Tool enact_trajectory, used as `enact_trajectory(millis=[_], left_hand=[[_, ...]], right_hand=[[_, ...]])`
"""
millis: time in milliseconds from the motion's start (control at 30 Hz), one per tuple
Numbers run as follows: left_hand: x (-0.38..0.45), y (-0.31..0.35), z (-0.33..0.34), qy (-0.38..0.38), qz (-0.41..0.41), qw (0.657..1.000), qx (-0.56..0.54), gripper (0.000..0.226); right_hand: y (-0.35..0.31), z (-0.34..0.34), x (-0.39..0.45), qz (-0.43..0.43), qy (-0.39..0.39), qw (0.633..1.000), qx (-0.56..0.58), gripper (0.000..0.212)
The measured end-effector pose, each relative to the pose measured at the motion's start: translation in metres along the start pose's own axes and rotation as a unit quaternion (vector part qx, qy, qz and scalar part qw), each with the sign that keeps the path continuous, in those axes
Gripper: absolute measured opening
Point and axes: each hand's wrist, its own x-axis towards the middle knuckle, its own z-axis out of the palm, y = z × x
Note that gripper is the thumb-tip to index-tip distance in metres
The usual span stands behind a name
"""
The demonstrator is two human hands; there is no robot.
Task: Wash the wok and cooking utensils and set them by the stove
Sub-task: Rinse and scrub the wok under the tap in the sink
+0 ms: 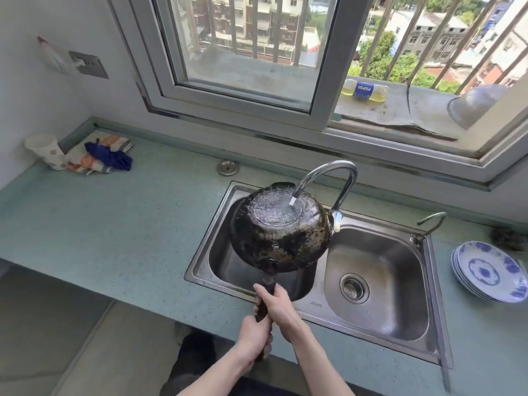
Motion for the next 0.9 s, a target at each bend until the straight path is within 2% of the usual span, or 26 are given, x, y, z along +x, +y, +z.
enact_trajectory(millis=[133, 200, 333, 433, 900], left_hand=[[-0.014, -0.01, 0.0, 0.03, 0.022, 0.999, 0.024, 0.038], [-0.019, -0.011, 0.001, 0.038, 0.024, 0.999, 0.022, 0.036], [-0.022, -0.009, -0.001, 0.043, 0.035, 0.998, 0.034, 0.035], [-0.022, -0.006, -0.004, 0.045, 0.038, 0.997, 0.045, 0.033], [-0.025, 0.002, -0.036, -0.009, 0.049, 0.998, 0.033, 0.034]], right_hand=[[0.005, 0.01, -0.007, 0.062, 0.022, 0.995, 0.075, 0.035], [0.007, 0.013, -0.006, 0.07, 0.035, 0.995, 0.055, 0.04], [0.003, 0.018, -0.009, 0.072, 0.034, 0.994, 0.08, 0.036], [0.0, 0.02, -0.009, 0.065, 0.027, 0.992, 0.103, 0.028], [-0.01, 0.048, -0.019, 0.012, 0.056, 0.995, 0.084, 0.031]])
